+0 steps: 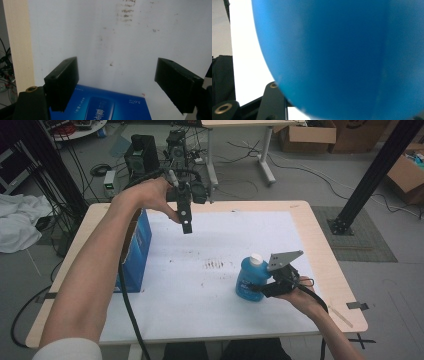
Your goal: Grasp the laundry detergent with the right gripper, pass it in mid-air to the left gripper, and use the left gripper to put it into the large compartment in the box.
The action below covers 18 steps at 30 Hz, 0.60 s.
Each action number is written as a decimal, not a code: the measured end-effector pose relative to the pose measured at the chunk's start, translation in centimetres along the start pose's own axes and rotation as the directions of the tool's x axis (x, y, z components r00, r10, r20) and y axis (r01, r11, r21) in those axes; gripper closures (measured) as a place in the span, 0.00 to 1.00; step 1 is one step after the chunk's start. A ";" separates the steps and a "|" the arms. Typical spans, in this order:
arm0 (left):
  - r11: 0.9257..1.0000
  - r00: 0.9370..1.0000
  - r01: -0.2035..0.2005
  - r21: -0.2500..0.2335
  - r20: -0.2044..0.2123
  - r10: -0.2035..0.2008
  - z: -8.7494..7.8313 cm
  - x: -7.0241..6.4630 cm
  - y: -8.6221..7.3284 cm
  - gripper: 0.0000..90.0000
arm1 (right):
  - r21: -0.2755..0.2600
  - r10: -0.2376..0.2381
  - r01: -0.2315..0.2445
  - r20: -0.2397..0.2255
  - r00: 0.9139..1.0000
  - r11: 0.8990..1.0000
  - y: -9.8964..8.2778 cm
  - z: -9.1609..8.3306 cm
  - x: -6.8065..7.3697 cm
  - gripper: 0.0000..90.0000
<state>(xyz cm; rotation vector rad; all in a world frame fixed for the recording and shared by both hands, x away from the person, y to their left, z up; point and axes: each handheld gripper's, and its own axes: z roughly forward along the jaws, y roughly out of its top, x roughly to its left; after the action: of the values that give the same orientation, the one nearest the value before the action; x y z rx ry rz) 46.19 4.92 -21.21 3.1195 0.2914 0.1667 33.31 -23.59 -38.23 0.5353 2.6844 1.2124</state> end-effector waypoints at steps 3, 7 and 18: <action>1.000 1.000 -0.003 0.004 0.003 0.003 -0.1 0.0 -0.1 0.22 | -0.005 0.007 -0.007 -0.005 1.000 1.000 -0.1 0.0 -0.1 0.51; 1.000 1.000 0.003 -0.007 0.009 -0.003 -0.2 0.0 -0.1 0.23 | -0.005 0.005 -0.005 -0.012 1.000 1.000 -0.1 -0.1 -0.2 0.51; 0.997 1.000 -0.005 -0.083 0.025 0.008 -1.8 -0.4 -0.4 0.23 | -0.046 -0.037 0.034 -0.064 0.997 0.998 3.6 -1.4 -1.2 0.51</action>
<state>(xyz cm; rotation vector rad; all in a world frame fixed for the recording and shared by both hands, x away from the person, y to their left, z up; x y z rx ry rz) 45.53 5.26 -19.43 3.0383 0.2669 0.1355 35.03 -22.80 -34.62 0.4471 2.7008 1.2987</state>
